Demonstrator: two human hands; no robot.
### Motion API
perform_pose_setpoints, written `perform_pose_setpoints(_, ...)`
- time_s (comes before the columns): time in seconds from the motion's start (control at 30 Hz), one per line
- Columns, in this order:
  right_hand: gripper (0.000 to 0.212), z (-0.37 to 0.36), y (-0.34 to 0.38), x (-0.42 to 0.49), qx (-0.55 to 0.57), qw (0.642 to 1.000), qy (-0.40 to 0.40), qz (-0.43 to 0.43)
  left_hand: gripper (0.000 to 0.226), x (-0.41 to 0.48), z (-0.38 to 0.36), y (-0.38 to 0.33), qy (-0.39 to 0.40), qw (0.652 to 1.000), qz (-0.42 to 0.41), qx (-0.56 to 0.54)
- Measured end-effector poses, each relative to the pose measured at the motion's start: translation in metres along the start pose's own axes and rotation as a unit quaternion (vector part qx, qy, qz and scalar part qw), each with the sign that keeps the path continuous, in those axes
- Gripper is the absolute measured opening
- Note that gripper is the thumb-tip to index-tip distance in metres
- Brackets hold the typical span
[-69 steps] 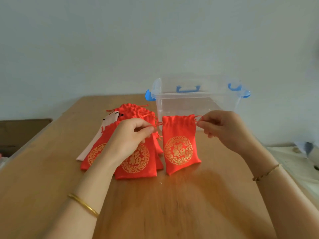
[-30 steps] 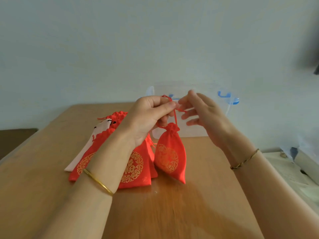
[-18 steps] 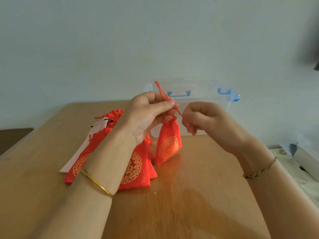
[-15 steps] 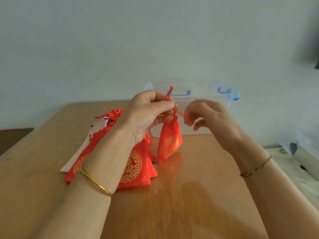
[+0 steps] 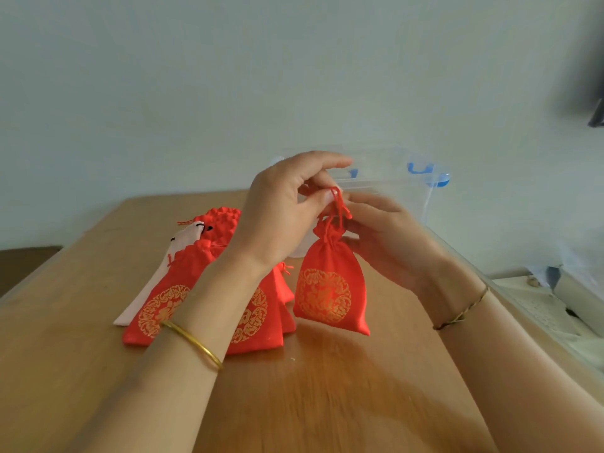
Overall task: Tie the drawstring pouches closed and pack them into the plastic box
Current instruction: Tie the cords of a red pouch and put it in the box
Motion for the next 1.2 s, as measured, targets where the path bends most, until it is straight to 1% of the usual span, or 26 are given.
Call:
perform_pose_setpoints(0.07,0.019,0.003,0.000,0.001,-0.017,1.000,-0.026,0.007,0.032,0.000,0.001,0.003,-0.004,1.000,0.008,0.001)
perform_pose_setpoints(0.13,0.019,0.009,0.001,0.002,-0.059,0.995,-0.082,0.027,0.023,-0.001,0.001,0.008,-0.001,1.000,0.026,-0.003)
perform_pose_setpoints(0.2,0.019,0.017,0.005,0.001,-0.121,0.980,-0.146,0.058,0.017,-0.001,0.002,0.016,-0.002,0.997,0.070,-0.040)
perform_pose_setpoints(0.27,0.020,0.022,0.008,0.000,-0.132,0.972,-0.178,0.077,0.013,-0.002,0.004,0.023,-0.007,0.991,0.110,-0.072)
perform_pose_setpoints(0.3,0.021,0.025,0.009,-0.001,-0.122,0.972,-0.187,0.076,0.011,-0.002,0.005,0.025,-0.011,0.991,0.121,-0.059)
perform_pose_setpoints(0.37,0.023,0.032,0.007,-0.001,-0.118,0.970,-0.204,0.059,0.011,-0.002,0.008,0.031,0.001,0.992,0.123,0.033)
perform_pose_setpoints(0.4,0.023,0.036,0.005,-0.002,-0.137,0.966,-0.216,0.042,0.014,-0.002,0.009,0.035,0.015,0.987,0.133,0.084)
perform_pose_setpoints(0.43,0.025,0.042,0.002,-0.002,-0.173,0.956,-0.234,0.023,0.018,-0.002,0.010,0.039,0.020,0.981,0.154,0.113)
perform_pose_setpoints(0.47,0.025,0.049,0.000,-0.003,-0.219,0.942,-0.254,0.004,0.023,-0.002,0.012,0.043,0.018,0.978,0.181,0.104)
perform_pose_setpoints(0.5,0.026,0.054,-0.002,-0.003,-0.265,0.927,-0.267,-0.014,0.028,-0.002,0.011,0.046,0.012,0.976,0.212,0.047)
perform_pose_setpoints(0.53,0.026,0.056,-0.005,-0.004,-0.301,0.914,-0.269,-0.033,0.031,-0.004,0.008,0.045,0.009,0.971,0.237,-0.040)
perform_pose_setpoints(0.6,0.024,0.053,-0.011,-0.003,-0.352,0.899,-0.250,-0.067,0.032,-0.005,-0.005,0.039,0.012,0.943,0.253,-0.218)
perform_pose_setpoints(0.63,0.023,0.051,-0.013,-0.003,-0.366,0.896,-0.242,-0.074,0.031,-0.006,-0.010,0.036,0.012,0.928,0.250,-0.274)
perform_pose_setpoints(0.7,0.022,0.051,-0.014,-0.004,-0.352,0.900,-0.248,-0.071,0.030,-0.008,-0.015,0.034,0.008,0.913,0.251,-0.323)
perform_pose_setpoints(0.77,0.023,0.053,-0.013,-0.005,-0.282,0.921,-0.261,-0.064,0.030,-0.009,-0.014,0.039,0.006,0.905,0.268,-0.330)
perform_pose_setpoints(0.87,0.027,0.050,-0.006,-0.006,-0.162,0.952,-0.259,-0.035,0.021,-0.013,-0.016,0.045,0.045,0.904,0.293,-0.307)
perform_pose_setpoints(0.97,0.028,0.041,0.005,-0.007,-0.063,0.970,-0.233,0.005,0.006,-0.017,-0.023,0.044,0.098,0.911,0.311,-0.253)
perform_pose_setpoints(1.03,0.027,0.033,0.013,-0.007,-0.058,0.977,-0.202,0.042,0.003,-0.017,-0.025,0.041,0.129,0.924,0.306,-0.191)
perform_pose_setpoints(1.1,0.026,0.026,0.018,-0.007,-0.077,0.978,-0.179,0.074,0.003,-0.017,-0.027,0.037,0.149,0.933,0.292,-0.150)
perform_pose_setpoints(1.13,0.026,0.024,0.018,-0.007,-0.085,0.978,-0.172,0.078,0.004,-0.017,-0.027,0.036,0.153,0.935,0.287,-0.141)
perform_pose_setpoints(1.2,0.027,0.022,0.012,-0.007,-0.078,0.983,-0.158,0.052,0.007,-0.016,-0.027,0.037,0.149,0.938,0.283,-0.137)
Point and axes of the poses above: each hand's wrist, its own x-axis towards the middle knuckle, its own z-axis out of the back of the hand, y = z × x, the point moved 6 cm from there along x, towards the middle knuckle, and after that the axes turned 1 degree about -x, right-handed, at the moved point
